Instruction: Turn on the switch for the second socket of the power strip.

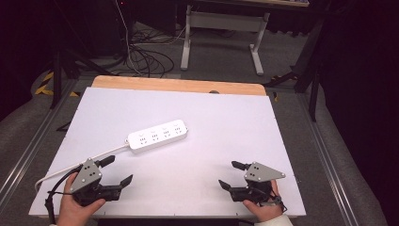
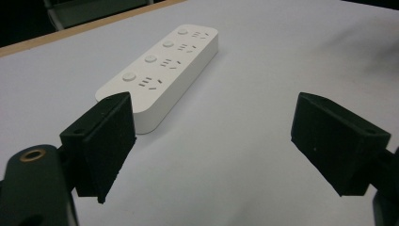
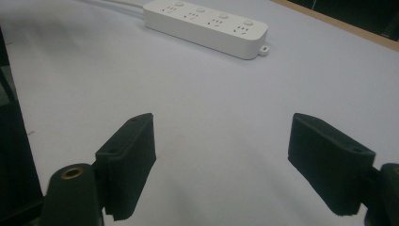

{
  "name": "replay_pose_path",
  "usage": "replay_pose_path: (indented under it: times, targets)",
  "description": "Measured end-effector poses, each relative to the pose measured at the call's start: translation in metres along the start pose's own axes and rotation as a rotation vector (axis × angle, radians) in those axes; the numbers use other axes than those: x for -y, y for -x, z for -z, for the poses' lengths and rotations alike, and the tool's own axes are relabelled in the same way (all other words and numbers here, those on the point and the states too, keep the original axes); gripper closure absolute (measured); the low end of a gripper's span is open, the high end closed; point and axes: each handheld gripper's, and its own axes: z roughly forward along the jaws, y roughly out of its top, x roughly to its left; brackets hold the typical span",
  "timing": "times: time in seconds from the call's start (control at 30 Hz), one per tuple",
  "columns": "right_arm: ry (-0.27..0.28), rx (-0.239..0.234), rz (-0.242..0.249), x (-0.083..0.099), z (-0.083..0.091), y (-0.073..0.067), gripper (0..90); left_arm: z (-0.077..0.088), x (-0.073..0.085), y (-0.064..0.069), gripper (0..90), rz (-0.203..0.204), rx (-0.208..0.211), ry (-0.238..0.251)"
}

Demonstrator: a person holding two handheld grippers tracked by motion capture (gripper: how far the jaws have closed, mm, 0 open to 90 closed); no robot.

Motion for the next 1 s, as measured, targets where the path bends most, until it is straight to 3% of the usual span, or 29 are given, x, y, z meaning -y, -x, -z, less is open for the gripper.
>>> replay_pose_path:
  times: [0.27,0.47,0.63,0.83,0.9,0.93,1.0]
  targets:
    - [-0.011,-0.002,0.008,0.001,-0.002,-0.001,26.3,-0.001,-0.001,-0.001,15.3,0.035,-0.009,-0.012]
    - [-0.010,-0.006,0.012,0.001,-0.002,-0.002,29.8,-0.002,-0.003,-0.001,20.0,-0.004,-0.028,-0.037]
    - [-0.014,-0.006,0.010,0.001,-0.002,-0.002,30.1,-0.002,-0.005,0.001,20.3,-0.010,-0.025,-0.051]
    - [-0.010,-0.001,0.005,0.001,-0.002,-0.001,29.9,-0.001,-0.010,0.002,20.7,0.020,-0.013,-0.052]
    - [-0.009,-0.006,0.002,0.001,-0.002,-0.001,29.6,0.000,-0.011,0.002,24.2,0.017,0.000,-0.050]
    - [-0.014,-0.006,0.003,0.001,-0.003,-0.001,29.4,0.000,-0.014,0.003,24.8,-0.011,-0.001,-0.058]
    - [-0.011,-0.011,0.001,0.000,-0.003,-0.001,29.4,0.000,-0.017,0.005,26.1,-0.007,0.008,-0.064]
